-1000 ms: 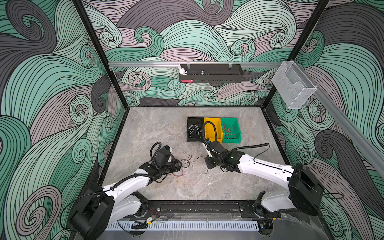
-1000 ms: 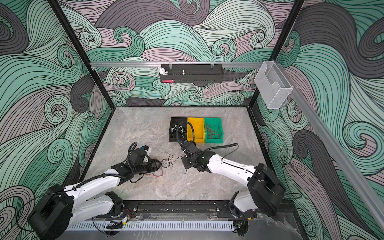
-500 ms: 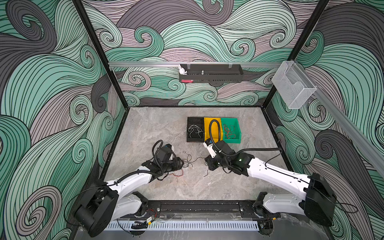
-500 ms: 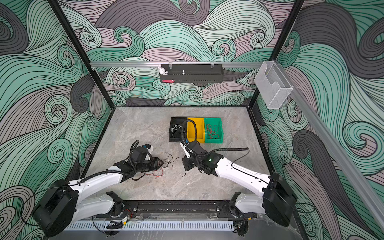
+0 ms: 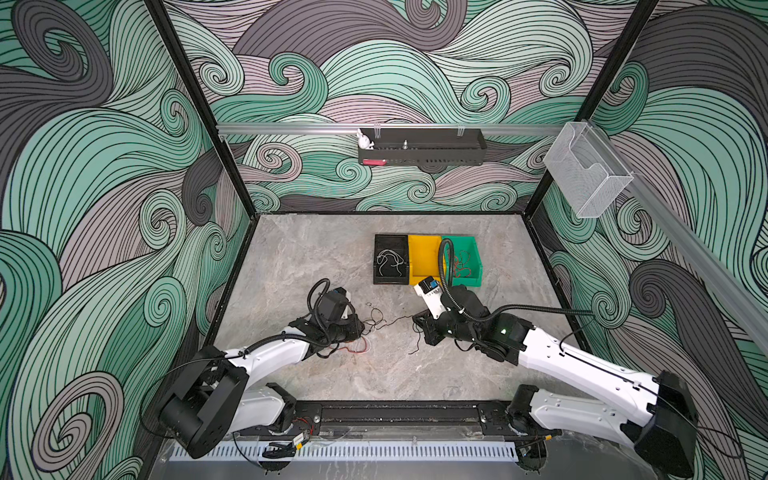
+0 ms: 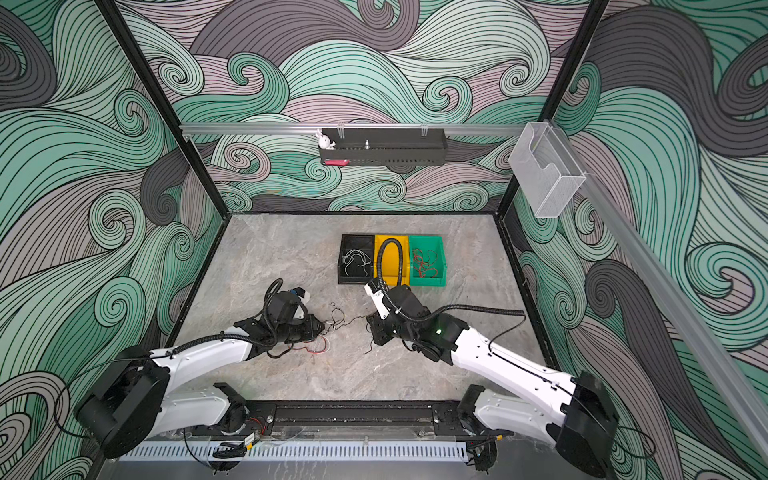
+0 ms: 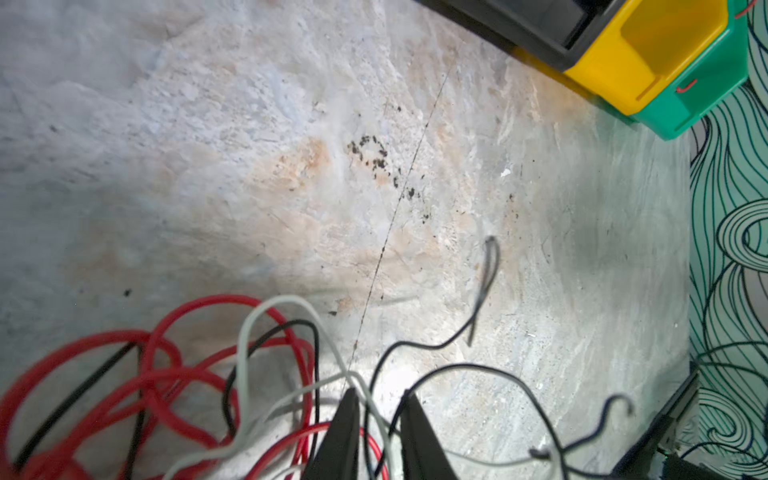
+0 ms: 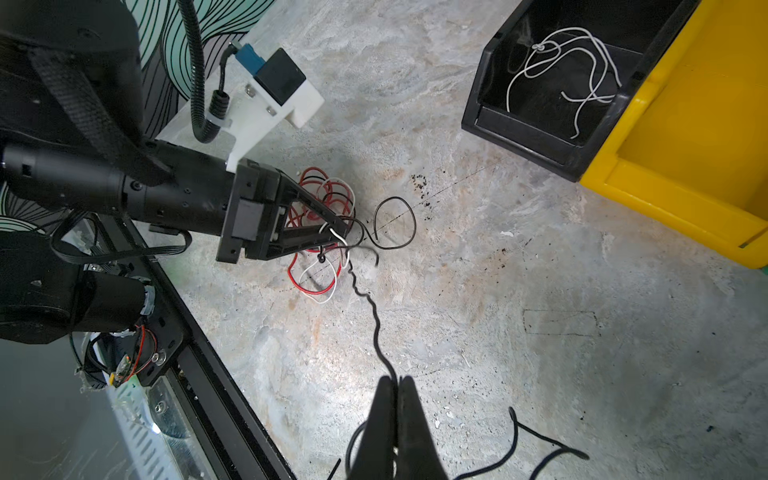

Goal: Untangle the cables

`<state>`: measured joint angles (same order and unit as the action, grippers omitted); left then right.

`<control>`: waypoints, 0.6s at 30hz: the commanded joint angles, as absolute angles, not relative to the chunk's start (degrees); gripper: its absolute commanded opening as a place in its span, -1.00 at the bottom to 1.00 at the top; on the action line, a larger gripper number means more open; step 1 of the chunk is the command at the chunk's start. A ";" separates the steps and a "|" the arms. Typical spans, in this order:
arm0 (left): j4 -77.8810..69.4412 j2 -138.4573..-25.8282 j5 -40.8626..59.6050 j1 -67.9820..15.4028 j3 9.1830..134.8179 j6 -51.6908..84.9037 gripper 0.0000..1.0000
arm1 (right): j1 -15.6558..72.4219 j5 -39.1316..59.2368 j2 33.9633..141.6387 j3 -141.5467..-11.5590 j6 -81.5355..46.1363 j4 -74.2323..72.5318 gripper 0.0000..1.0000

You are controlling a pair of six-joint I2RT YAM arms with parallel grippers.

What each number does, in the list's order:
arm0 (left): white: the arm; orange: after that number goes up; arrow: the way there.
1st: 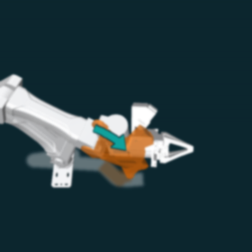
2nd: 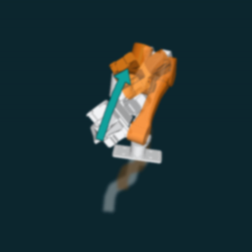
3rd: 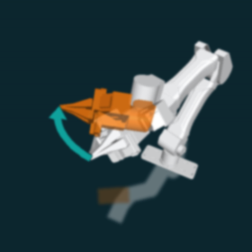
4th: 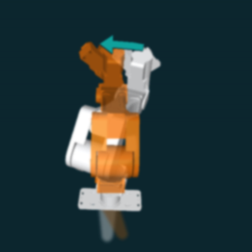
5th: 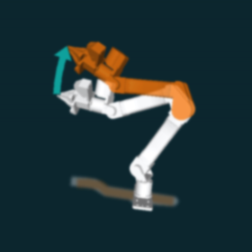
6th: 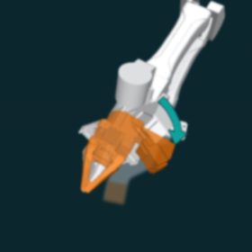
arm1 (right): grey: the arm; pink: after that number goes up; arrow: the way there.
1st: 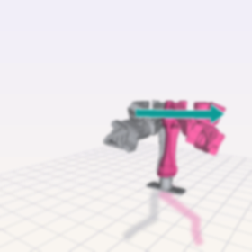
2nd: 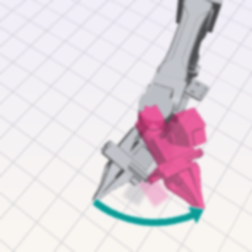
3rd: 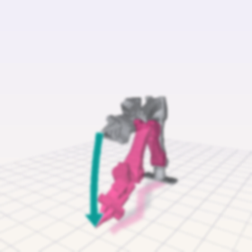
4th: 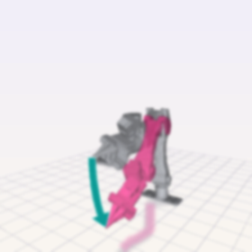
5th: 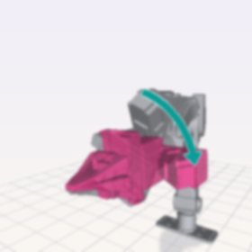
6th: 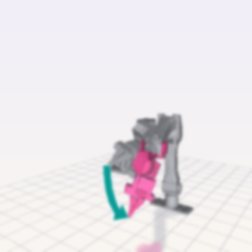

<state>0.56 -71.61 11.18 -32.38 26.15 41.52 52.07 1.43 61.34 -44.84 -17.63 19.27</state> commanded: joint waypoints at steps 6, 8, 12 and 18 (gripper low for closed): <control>1.49 -70.15 9.50 -32.08 26.15 41.31 -0.63 | 50.03 -9.41 57.51 -42.99 -20.25 26.21 -1.00; 1.93 -69.74 9.17 -31.91 26.02 41.22 -0.64 | 48.70 -10.43 56.94 -42.56 -21.37 26.89 -1.00; 2.46 -68.96 8.74 -31.70 25.37 41.10 -0.63 | 46.01 -11.00 55.45 -41.54 -23.14 27.20 -1.00; 4.24 -66.66 7.32 -31.20 24.45 40.87 -0.75 | 39.78 -9.67 55.11 -40.79 -24.12 29.01 -1.00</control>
